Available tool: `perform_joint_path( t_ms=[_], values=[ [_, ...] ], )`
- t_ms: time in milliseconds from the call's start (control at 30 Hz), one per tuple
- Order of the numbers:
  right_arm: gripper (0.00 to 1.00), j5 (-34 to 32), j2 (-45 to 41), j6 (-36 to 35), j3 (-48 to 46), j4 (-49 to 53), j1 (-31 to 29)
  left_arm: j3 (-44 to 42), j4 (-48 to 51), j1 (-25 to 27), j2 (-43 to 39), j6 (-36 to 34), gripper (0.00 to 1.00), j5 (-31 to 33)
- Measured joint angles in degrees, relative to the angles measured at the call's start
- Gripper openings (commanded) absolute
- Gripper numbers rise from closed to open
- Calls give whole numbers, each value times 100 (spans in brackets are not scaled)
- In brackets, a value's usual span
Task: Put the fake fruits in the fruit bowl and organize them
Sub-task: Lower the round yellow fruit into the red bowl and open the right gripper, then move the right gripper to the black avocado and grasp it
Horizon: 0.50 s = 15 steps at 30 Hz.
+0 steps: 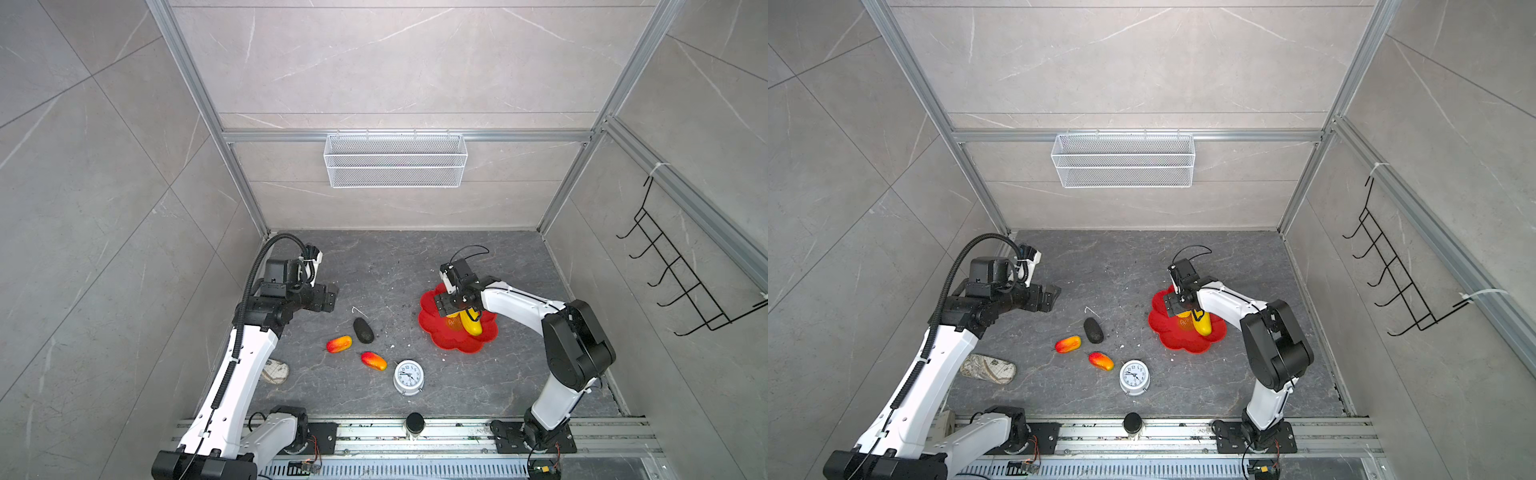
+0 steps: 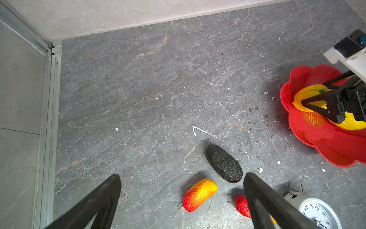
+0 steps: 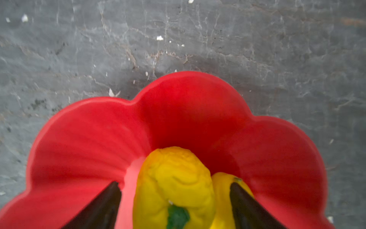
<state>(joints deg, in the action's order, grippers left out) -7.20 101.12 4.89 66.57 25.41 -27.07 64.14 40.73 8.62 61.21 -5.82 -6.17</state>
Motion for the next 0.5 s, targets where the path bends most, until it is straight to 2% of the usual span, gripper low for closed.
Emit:
perform_joint_path(
  t_ms=[33, 200, 367, 500],
  values=[
    [100, -17, -48, -11, 48, 118, 0, 0, 0, 0, 0, 0, 100, -2],
    [100, -39, -671, -46, 538, 669, -160, 0, 0, 0, 0, 0, 100, -2],
    [100, 66, -951, 2, 1268, 728, -973, 0, -2, 0, 0, 0, 100, -15],
    [100, 332, -448, 195, 1521, 577, -1740, 0, 0, 0, 0, 0, 100, -35]
  ],
)
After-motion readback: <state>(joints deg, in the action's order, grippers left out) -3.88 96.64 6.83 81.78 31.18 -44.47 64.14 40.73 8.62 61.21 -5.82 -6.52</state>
